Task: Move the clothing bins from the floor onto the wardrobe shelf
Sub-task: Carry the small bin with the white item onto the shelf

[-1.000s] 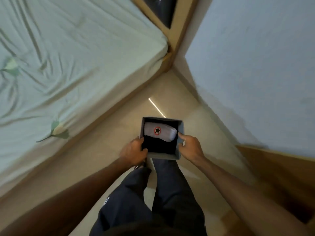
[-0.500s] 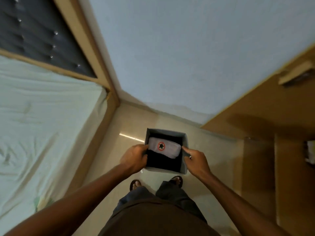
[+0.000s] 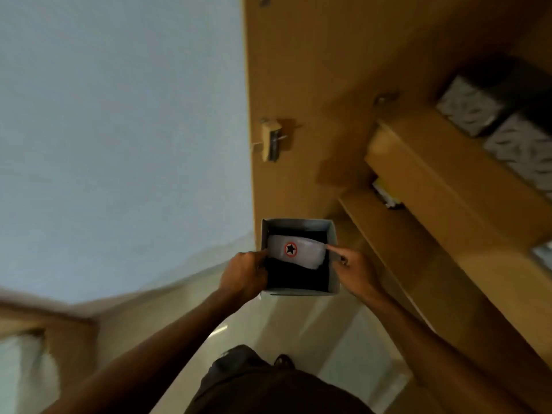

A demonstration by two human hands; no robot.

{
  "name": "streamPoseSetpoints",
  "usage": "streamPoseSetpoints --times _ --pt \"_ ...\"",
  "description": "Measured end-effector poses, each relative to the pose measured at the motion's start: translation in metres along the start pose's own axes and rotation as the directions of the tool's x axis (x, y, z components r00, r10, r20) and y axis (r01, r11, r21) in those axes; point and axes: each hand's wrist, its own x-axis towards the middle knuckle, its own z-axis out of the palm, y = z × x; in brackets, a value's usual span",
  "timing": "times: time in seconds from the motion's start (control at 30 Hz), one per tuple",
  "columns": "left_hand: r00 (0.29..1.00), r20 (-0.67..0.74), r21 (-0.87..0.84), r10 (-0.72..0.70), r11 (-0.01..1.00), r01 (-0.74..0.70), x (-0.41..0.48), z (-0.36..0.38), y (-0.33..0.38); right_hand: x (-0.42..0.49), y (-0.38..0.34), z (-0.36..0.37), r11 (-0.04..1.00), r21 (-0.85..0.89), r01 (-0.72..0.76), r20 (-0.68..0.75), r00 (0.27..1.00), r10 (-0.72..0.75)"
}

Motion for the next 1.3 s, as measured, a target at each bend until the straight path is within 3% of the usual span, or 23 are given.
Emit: streamPoseSetpoints --times 0.17,0.33,0.47,0.63,0.8,0.97,1.13,1.3 --pt "0.985 0.028 0.015 0.172 0.985 -0.172 0.079 -0.011 0.07 0.028 0.013 -0.058 0.995 0.045 -0.088 -0.192 0.977 0.095" --pt "0.925 0.107 -0.061 0.364 0.931 -0.359 0.16 -0.024 0.139 0.053 0.01 -0.12 0.987 0.111 -0.112 -0.361 0.921 0.145" --pt "0.852 0.105 -0.043 0.514 0.858 -0.512 0.215 -0.034 0.204 0.071 0.017 -0.172 0.982 0.124 -0.145 -0.536 0.823 0.189" --pt "0.764 0.116 -0.034 0.634 0.772 -0.635 0.266 -0.026 0.279 0.094 0.036 -0.226 0.967 0.158 -0.199 -0.652 0.714 0.253" --pt "0.693 0.111 0.01 0.712 0.697 -0.717 0.314 -0.005 0.348 0.13 0.068 -0.276 0.947 0.177 -0.268 -0.667 0.675 0.315" --pt "0.684 0.114 0.161 0.721 0.666 -0.729 0.343 0.005 0.402 0.171 0.102 -0.308 0.916 0.282 -0.285 -0.608 0.685 0.4" --pt "0.684 0.21 0.035 0.698 0.694 -0.719 0.372 0.023 0.402 0.213 0.119 -0.328 0.862 0.407 -0.302 -0.542 0.68 0.494" --pt "0.643 0.137 0.138 0.754 0.628 -0.766 0.377 0.025 0.381 0.245 0.118 -0.331 0.873 0.412 -0.26 -0.522 0.718 0.46"
